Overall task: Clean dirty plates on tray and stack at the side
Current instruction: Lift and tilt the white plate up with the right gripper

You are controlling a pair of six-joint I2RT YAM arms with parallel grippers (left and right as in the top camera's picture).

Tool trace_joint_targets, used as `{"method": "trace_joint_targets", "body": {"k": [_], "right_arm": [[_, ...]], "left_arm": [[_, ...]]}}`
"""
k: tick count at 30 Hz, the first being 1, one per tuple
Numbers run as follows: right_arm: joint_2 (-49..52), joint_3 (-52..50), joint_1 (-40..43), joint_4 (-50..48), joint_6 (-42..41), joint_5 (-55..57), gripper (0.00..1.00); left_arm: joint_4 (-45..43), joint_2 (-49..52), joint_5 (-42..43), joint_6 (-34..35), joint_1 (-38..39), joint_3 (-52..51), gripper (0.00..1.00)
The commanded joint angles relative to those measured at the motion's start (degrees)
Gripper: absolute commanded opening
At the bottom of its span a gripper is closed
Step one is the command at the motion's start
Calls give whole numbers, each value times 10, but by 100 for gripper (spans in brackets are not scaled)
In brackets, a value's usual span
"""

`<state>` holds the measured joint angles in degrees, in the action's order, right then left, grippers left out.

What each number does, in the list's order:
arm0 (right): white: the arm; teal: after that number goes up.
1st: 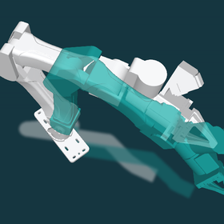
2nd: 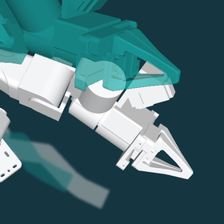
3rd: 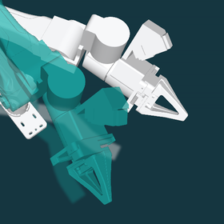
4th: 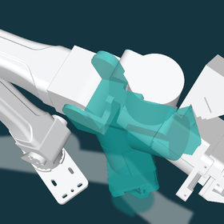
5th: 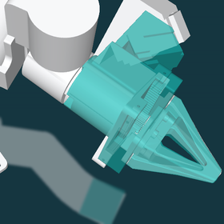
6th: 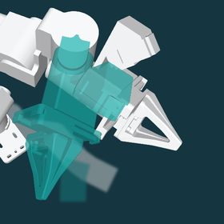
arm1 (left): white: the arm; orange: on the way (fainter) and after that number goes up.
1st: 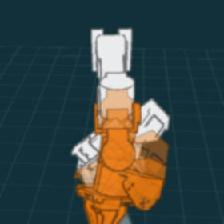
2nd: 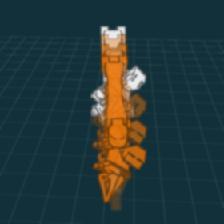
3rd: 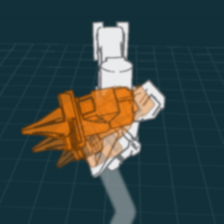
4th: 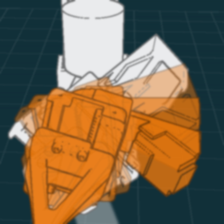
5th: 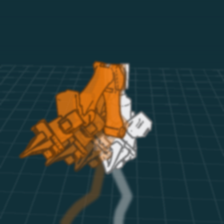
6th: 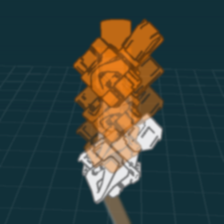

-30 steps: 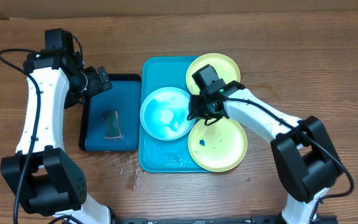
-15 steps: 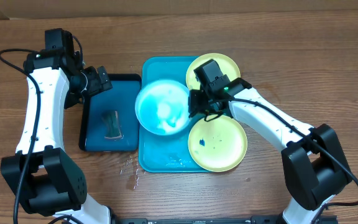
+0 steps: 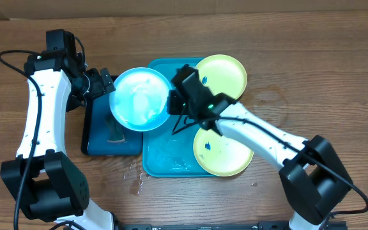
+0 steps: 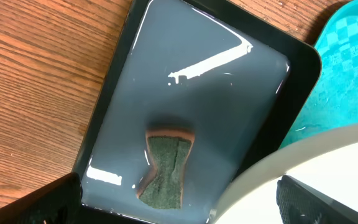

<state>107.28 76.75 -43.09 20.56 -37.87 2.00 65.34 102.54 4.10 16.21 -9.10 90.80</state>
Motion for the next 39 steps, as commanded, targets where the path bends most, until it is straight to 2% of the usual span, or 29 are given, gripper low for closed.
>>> {"method": "trace_joint_targets", "body": {"k": [1, 4, 15, 23, 39], "right_arm": [[-5, 17, -24, -17, -9, 90, 4], [2, 17, -40, -30, 0, 120, 4], [2, 17, -68, -108, 171, 160, 4], [1, 18, -79, -173, 212, 160, 4], [1, 18, -80, -201, 249, 166, 4]], "left_arm": [[0, -10, 3, 7, 1, 9, 100], [0, -10, 3, 7, 1, 9, 100], [0, -10, 3, 7, 1, 9, 100], [0, -10, 4, 7, 1, 9, 100], [0, -10, 4, 7, 1, 9, 100]]}}
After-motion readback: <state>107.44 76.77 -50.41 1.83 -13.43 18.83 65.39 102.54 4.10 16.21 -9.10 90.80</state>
